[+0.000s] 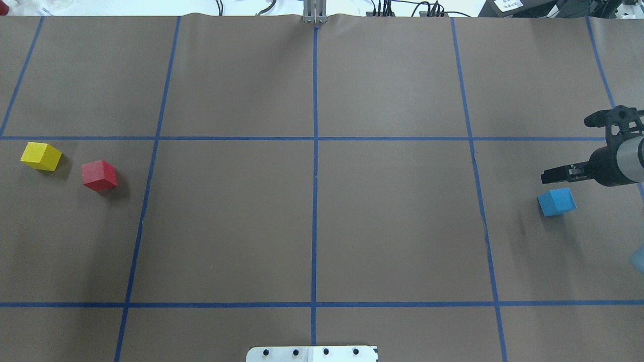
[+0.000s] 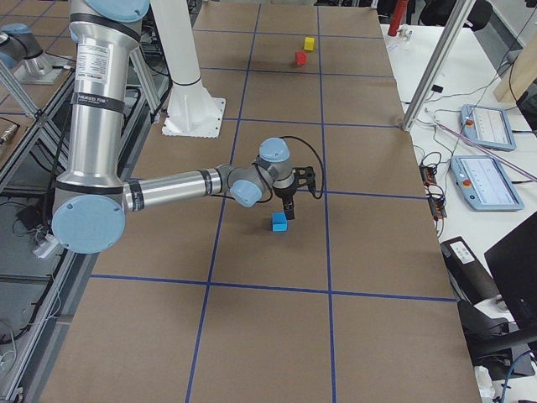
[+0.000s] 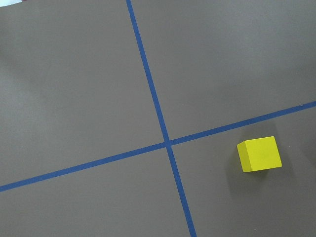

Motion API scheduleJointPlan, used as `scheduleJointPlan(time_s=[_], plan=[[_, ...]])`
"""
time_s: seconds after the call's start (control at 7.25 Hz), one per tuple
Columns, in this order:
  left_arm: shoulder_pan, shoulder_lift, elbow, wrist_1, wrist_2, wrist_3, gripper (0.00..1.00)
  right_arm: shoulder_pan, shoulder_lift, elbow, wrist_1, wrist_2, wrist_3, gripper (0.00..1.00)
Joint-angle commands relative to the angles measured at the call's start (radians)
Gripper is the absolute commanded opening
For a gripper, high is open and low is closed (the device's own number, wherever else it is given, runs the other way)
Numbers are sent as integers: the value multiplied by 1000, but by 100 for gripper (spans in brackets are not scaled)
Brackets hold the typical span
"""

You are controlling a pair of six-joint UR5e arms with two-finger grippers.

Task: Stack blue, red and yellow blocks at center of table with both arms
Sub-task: 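Lower the right gripper onto the blue cube and close on it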

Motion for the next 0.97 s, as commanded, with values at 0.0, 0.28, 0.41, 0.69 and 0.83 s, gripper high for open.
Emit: scheduleJointPlan(time_s=[0.0, 0.28, 0.41, 0.69, 0.83], plan=[[0, 0, 4, -6, 0, -2, 100, -32, -25, -33, 46, -12, -2, 98], [0, 0, 5, -6, 0, -2, 100, -58, -33, -39, 45, -9, 6, 62], [0, 0, 11, -6, 0, -2, 100, -61, -31, -53, 43, -2, 4, 23], [0, 0, 10, -7, 0, -2, 100, -61, -27, -37, 33, 2, 1, 0], [0, 0, 10, -6, 0, -2, 100, -63, -10, -2, -1, 15, 1, 0]])
